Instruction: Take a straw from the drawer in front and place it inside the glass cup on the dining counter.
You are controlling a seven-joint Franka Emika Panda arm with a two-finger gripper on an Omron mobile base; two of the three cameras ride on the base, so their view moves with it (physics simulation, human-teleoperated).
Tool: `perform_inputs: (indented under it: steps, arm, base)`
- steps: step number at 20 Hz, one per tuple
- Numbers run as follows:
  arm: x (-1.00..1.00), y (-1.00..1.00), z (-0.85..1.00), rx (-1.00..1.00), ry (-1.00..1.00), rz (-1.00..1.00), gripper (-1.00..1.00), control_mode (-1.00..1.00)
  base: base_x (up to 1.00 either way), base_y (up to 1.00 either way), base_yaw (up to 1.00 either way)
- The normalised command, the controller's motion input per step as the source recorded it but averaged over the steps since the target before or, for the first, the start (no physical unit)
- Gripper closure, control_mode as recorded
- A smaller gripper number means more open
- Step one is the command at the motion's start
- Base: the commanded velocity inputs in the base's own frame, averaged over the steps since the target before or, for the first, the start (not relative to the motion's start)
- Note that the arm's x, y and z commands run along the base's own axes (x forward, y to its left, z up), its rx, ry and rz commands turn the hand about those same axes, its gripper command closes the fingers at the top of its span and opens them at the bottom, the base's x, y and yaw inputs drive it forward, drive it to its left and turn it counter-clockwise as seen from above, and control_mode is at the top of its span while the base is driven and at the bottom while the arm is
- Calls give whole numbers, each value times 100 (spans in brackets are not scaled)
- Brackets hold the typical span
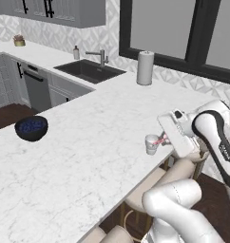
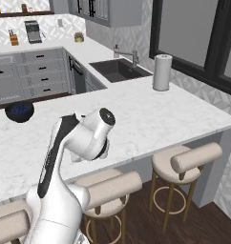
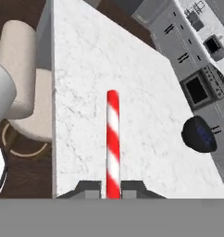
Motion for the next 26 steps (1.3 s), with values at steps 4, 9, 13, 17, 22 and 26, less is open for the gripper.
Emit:
perform_inputs:
  steps: [4,9,13,17,22,26]
  arm:
    - [16,-46,40,41,64,-11,100,-100]
    - [48,-5,22,23,54,-3,100,-100]
    - [45,0,16,16,52,4,100,-100]
    - [35,-13,7,34,52,11,100,-100]
    - [30,-9,0,41,34,11,100,-100]
    - [27,0,0,30,7,7,100,-100]
  base:
    - [0,0,0]
    - [0,0,0]
    - [0,0,0]
    - [0,0,0]
    - [0,0,0]
    - [0,0,0]
